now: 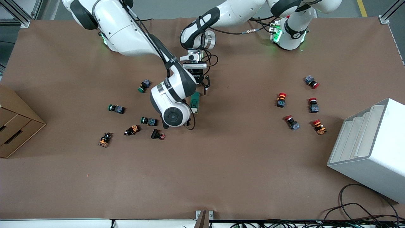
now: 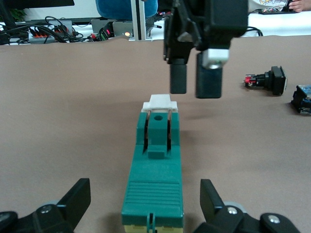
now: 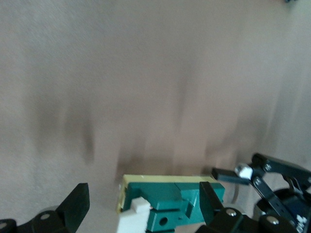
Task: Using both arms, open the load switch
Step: 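Reach the right gripper over the white lever while the left gripper holds the switch, then push the white lever down with the right gripper while the left gripper steadies it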
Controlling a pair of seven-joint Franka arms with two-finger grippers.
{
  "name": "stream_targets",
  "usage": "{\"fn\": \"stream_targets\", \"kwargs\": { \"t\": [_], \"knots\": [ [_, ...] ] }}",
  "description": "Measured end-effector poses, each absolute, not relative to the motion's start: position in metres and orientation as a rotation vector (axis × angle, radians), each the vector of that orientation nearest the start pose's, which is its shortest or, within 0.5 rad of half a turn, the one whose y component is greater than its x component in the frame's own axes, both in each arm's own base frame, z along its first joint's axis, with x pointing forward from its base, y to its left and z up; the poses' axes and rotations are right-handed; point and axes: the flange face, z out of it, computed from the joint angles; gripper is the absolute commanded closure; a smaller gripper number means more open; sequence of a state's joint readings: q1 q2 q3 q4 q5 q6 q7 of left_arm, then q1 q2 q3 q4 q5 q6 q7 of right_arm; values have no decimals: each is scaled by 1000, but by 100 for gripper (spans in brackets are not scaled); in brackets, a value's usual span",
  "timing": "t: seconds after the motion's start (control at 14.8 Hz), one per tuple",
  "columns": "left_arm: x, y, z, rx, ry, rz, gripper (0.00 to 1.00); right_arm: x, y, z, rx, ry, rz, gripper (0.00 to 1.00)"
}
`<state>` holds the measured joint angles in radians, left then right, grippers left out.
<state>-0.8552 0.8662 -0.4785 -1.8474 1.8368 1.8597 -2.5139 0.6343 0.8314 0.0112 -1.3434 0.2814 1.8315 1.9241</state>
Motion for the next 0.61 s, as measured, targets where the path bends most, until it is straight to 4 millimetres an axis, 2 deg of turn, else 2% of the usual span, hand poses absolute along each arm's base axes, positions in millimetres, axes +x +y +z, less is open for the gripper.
{"fn": "stream_targets", "kwargs": {
  "t": [0.27, 0.61],
  "knots": [
    [219, -567, 78, -2677, 52, -1641, 0, 531, 457, 206, -2562, 2161, 593, 0],
    [220, -566, 75, -2665, 53, -1650, 0, 527, 460, 206, -2578, 2162, 601, 0]
  ]
}}
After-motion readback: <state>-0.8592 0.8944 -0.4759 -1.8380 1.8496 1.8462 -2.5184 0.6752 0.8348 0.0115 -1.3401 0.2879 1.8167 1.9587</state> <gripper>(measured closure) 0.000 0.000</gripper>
